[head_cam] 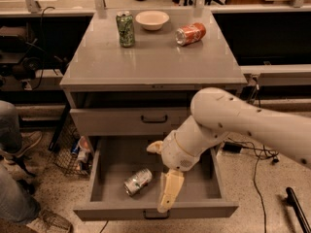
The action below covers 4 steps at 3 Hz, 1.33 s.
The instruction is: Pick 7up can from middle drawer and place on counter
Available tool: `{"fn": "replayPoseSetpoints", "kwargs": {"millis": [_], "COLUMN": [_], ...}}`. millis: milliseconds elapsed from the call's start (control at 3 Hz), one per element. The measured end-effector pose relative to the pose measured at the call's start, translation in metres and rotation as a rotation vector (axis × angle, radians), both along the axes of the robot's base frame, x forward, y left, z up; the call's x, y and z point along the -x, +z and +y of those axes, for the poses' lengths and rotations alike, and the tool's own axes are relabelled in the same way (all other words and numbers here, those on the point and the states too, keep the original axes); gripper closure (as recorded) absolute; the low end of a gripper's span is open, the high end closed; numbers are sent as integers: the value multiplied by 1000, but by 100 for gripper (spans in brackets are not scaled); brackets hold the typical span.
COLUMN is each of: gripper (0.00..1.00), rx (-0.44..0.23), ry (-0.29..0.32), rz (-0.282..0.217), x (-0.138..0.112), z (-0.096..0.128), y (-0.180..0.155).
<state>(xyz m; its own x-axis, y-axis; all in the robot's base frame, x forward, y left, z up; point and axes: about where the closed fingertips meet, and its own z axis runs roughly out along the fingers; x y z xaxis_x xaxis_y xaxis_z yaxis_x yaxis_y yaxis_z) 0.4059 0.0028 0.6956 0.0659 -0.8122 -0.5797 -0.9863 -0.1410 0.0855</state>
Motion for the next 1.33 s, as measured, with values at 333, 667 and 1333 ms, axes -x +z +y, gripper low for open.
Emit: {"fn": "replayPoseSetpoints", "kwargs": {"millis": [333,667,1333], "gripper": [0,0,0], "rx": [-28,-52,-35], "ry": [22,10,-1], "rz": [-66,-114,-119], "x": [-27,-55,-57], "z": [14,31,32], "y": [-49,-106,-117]}}
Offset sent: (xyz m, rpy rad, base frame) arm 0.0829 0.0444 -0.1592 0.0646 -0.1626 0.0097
